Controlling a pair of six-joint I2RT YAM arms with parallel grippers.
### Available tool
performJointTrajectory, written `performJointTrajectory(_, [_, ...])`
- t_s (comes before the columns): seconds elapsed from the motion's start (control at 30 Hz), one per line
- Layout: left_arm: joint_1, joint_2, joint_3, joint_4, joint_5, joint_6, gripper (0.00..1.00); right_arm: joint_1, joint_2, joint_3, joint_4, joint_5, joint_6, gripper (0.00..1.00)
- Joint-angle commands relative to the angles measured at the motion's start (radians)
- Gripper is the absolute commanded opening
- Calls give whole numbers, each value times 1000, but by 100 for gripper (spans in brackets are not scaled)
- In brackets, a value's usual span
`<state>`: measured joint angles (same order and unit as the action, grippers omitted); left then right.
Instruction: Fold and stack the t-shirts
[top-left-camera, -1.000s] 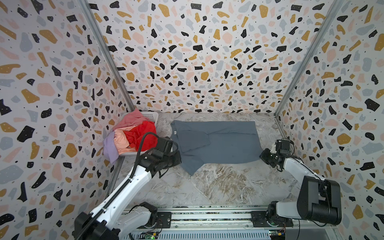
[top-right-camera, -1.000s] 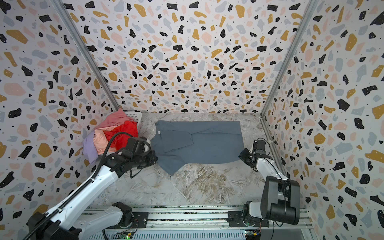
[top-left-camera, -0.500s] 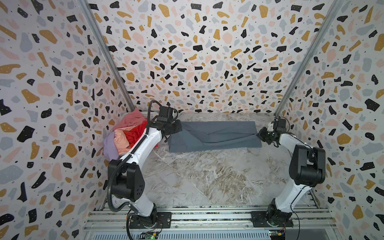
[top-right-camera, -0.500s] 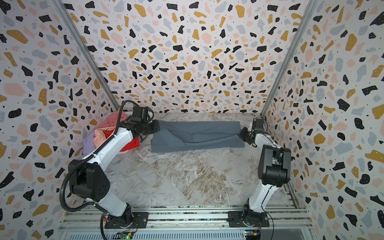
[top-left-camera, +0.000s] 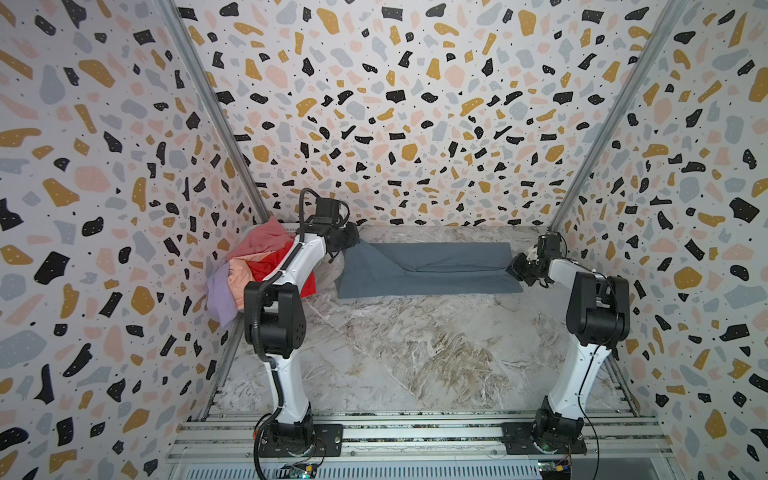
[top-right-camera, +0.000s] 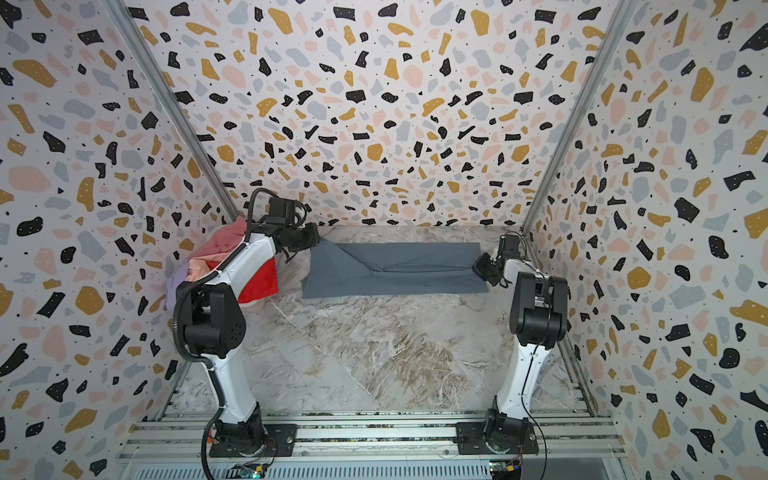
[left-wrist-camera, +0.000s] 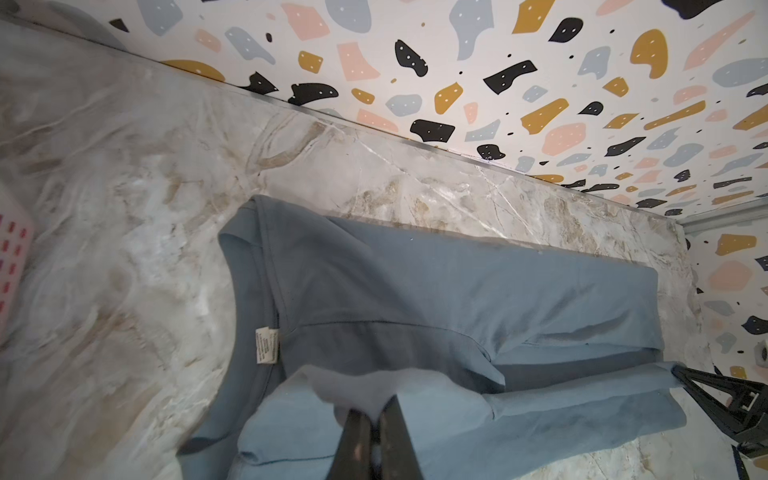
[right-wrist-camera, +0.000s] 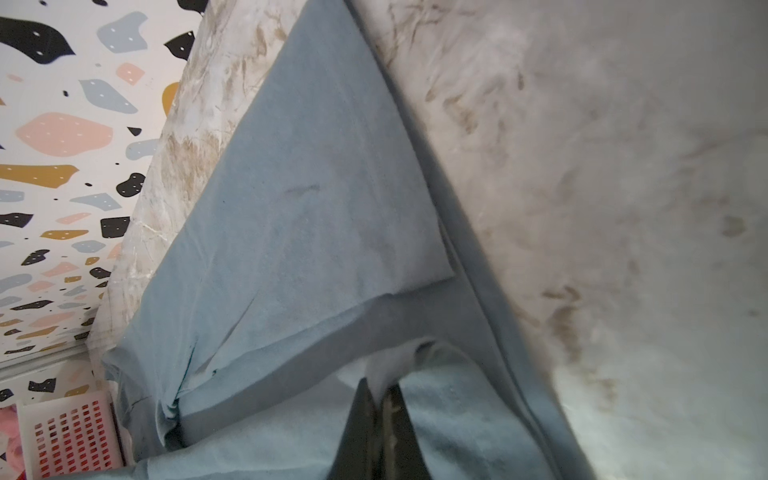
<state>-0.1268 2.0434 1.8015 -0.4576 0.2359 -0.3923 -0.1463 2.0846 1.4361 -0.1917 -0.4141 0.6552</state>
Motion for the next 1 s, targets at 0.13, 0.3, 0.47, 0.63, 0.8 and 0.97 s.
performJointTrajectory(0.13, [27, 116, 103, 70, -11, 4, 0, -10, -7, -10, 70, 37, 79, 10])
performJointTrajectory(0.3, [59, 191, 210, 13, -68, -22, 41, -21, -67, -84, 178, 35, 106, 56])
performJointTrajectory(0.47, [57, 106, 114, 62, -92, -67, 61, 15, -186, -143, 156, 197, 58, 63])
performJointTrajectory(0.63, [28, 17, -58, 108, -64, -102, 62, 101, -250, -171, 122, 318, -4, 63])
performJointTrajectory(0.8, [-13, -31, -199, 169, -2, -130, 62, 167, -198, -115, 160, 287, -7, 63])
performJointTrajectory(0.97, [-51, 3, -241, 192, 19, -167, 62, 203, -19, 78, 170, 211, -63, 63])
